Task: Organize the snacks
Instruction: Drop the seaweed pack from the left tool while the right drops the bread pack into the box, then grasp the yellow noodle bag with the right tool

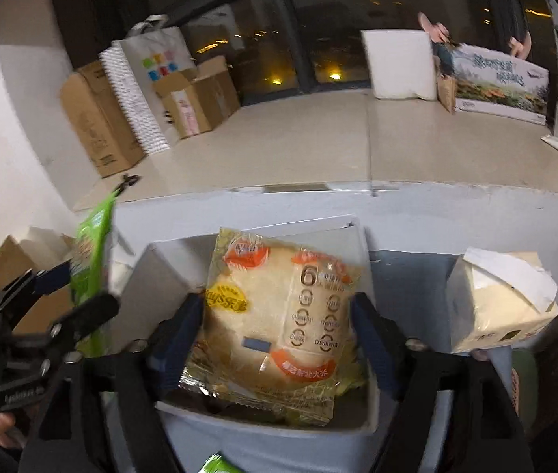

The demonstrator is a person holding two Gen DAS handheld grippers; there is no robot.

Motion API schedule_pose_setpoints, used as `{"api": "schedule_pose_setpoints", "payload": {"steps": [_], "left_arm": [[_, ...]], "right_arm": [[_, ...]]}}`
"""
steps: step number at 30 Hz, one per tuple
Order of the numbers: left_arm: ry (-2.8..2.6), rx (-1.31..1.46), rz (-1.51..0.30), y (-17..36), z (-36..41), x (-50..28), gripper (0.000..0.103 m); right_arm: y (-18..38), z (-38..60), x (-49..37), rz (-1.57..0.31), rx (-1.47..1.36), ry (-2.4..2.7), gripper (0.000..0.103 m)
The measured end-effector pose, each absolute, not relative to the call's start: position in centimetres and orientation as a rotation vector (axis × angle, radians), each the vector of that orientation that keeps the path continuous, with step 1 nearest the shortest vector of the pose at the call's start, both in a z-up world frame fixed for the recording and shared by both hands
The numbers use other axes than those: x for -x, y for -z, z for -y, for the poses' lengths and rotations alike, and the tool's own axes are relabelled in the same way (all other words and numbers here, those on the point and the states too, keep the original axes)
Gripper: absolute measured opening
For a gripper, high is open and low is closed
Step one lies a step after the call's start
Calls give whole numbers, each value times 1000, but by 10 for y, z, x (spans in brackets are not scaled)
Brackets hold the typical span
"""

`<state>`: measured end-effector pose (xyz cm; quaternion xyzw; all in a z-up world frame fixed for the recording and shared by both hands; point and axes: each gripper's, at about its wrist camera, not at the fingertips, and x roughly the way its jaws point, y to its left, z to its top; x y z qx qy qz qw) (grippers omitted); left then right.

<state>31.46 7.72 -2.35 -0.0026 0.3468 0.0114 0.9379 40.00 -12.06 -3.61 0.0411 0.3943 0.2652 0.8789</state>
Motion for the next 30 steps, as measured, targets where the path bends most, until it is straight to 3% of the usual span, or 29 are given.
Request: {"api": "schedule_pose_setpoints", "payload": {"steps": [11,19,30], "left_arm": [[-28,81,-736,29,-87,-296,103],[14,74,-677,5,-80,-219,103],[57,23,-727,35,-59,-96,103]], "right_arm": [[22,121,-373,-767,-64,-620,103],[3,143,-283,-659,-9,-735,103],[81,182,-169,-805,110,-741,103]]}}
